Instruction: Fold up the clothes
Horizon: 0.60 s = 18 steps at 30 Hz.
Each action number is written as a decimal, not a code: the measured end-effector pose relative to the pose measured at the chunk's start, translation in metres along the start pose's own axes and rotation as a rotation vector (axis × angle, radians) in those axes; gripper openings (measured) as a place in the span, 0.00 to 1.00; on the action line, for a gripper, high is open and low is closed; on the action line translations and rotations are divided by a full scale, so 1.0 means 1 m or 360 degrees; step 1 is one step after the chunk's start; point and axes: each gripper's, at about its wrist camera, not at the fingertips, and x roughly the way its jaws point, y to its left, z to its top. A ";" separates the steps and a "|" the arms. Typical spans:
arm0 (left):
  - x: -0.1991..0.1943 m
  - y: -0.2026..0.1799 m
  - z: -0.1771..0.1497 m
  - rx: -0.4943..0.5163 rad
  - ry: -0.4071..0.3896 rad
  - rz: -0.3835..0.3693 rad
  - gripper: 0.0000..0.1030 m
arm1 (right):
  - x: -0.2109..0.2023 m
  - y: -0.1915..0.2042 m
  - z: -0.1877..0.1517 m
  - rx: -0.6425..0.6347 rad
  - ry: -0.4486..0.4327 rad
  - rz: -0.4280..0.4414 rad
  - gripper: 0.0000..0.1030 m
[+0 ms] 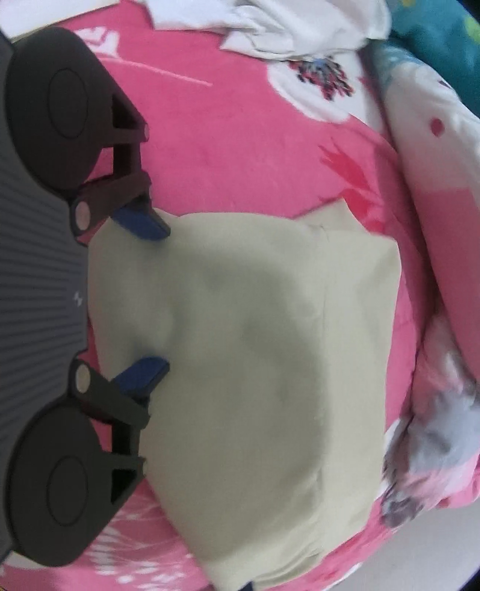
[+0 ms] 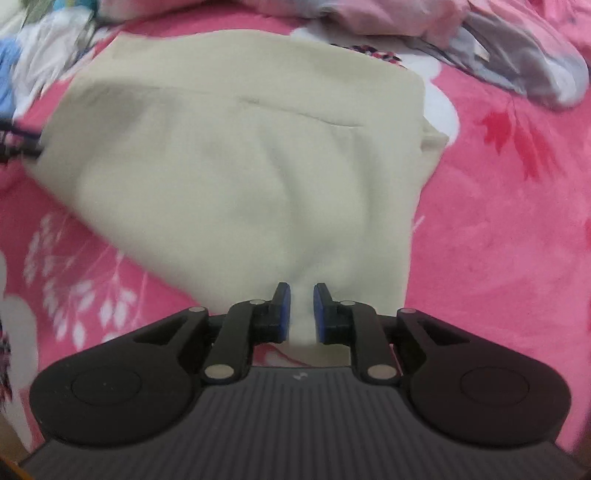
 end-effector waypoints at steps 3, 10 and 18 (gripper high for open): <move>0.002 0.004 -0.002 -0.0051 0.0013 -0.0005 0.72 | -0.018 0.008 0.013 0.0001 0.0018 -0.0074 0.14; 0.004 0.005 -0.002 -0.0095 0.0003 -0.0011 0.72 | -0.027 0.080 0.030 -0.0349 -0.0095 0.0105 0.13; 0.006 0.012 0.000 -0.0182 0.0034 -0.0053 0.73 | -0.011 0.102 0.038 -0.0325 0.0013 -0.0042 0.14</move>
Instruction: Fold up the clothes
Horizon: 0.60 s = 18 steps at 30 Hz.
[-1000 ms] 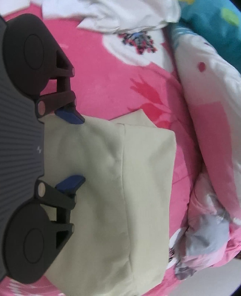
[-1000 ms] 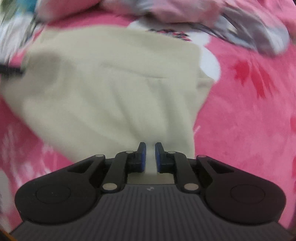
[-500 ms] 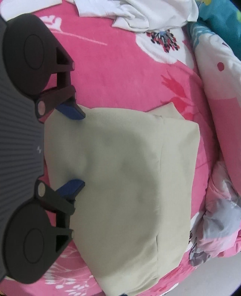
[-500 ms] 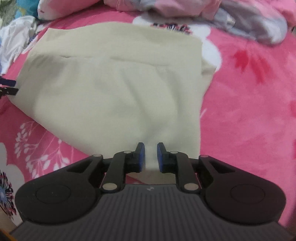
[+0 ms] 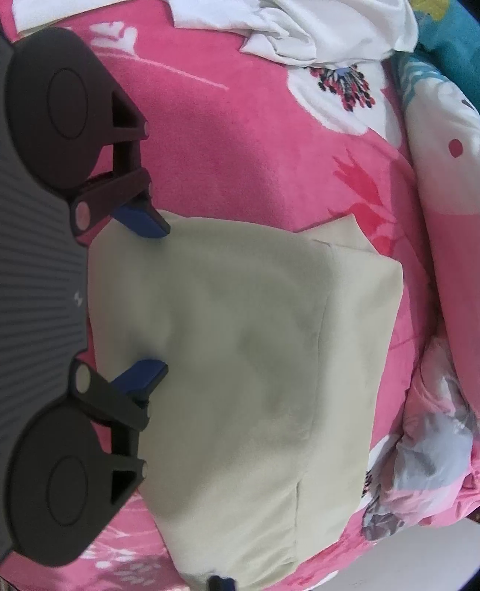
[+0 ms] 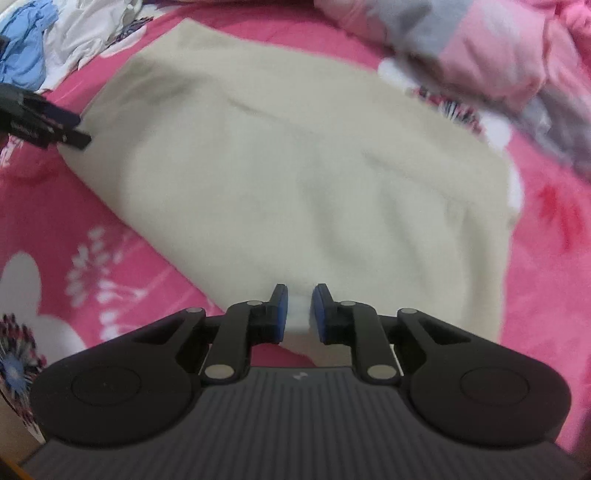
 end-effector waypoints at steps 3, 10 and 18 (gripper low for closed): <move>-0.002 0.003 -0.002 -0.0027 0.0002 -0.0016 0.73 | -0.016 0.013 0.034 0.0022 -0.0174 0.0063 0.15; -0.001 0.005 -0.004 -0.0075 -0.0005 -0.0034 0.74 | 0.090 -0.003 0.078 0.0141 -0.0200 0.0072 0.27; -0.001 0.014 -0.007 -0.0096 -0.0012 -0.0122 0.75 | 0.058 -0.021 0.135 0.0510 -0.0253 0.0149 0.29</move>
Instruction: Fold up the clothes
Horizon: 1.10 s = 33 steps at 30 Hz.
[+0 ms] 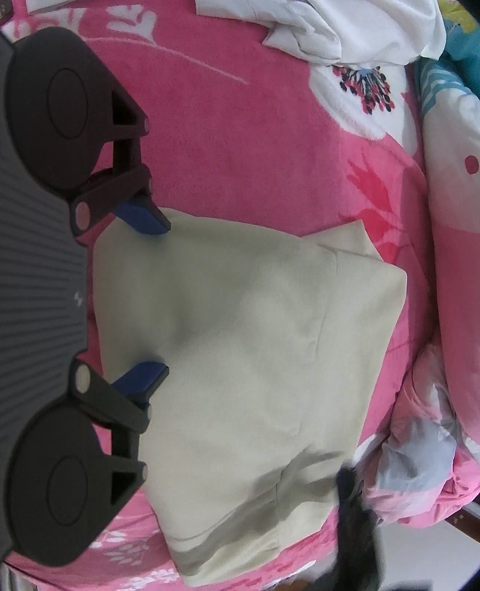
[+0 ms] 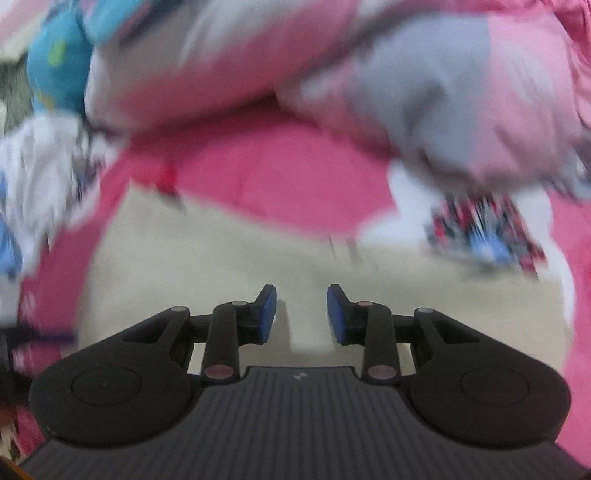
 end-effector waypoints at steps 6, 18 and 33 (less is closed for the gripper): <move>-0.007 0.011 0.003 -0.0065 0.0015 -0.0087 0.75 | 0.067 0.007 0.013 0.0064 -0.0042 -0.0102 0.40; -0.042 0.103 -0.005 -0.0737 0.0090 -0.0245 0.75 | -0.016 0.130 -0.067 -0.0507 -0.0037 0.0208 0.54; -0.036 0.142 -0.010 -0.1047 0.0085 -0.0313 0.75 | 0.022 0.260 -0.157 -0.1586 -0.0186 -0.0121 0.66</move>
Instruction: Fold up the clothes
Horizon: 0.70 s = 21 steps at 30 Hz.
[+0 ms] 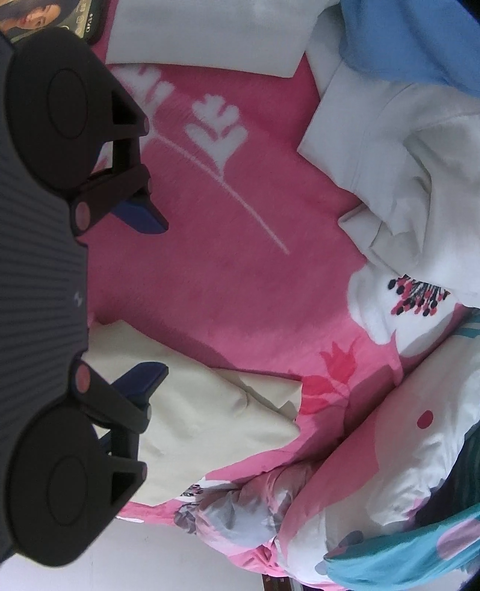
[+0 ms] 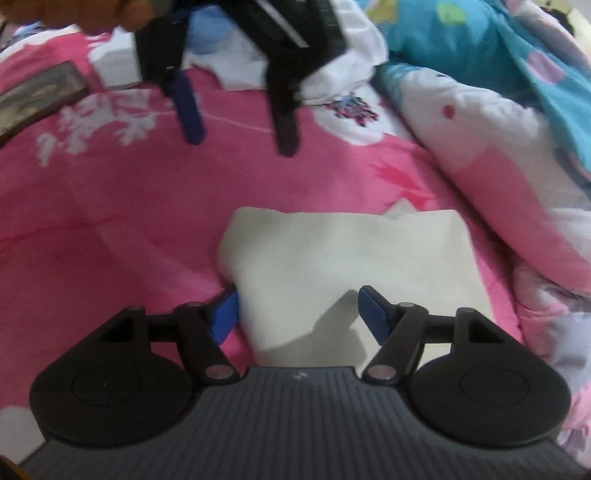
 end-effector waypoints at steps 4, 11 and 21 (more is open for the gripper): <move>0.005 -0.006 0.000 0.0065 0.0002 0.0081 0.75 | -0.003 -0.004 0.003 -0.0007 -0.0009 -0.0041 0.66; 0.015 -0.046 0.006 0.0273 -0.0124 0.0312 0.75 | 0.018 0.011 0.008 -0.0024 -0.0027 -0.0014 0.65; 0.036 -0.088 0.027 0.0414 -0.0133 0.0435 0.75 | 0.015 0.003 0.006 0.0119 0.0077 -0.0193 0.60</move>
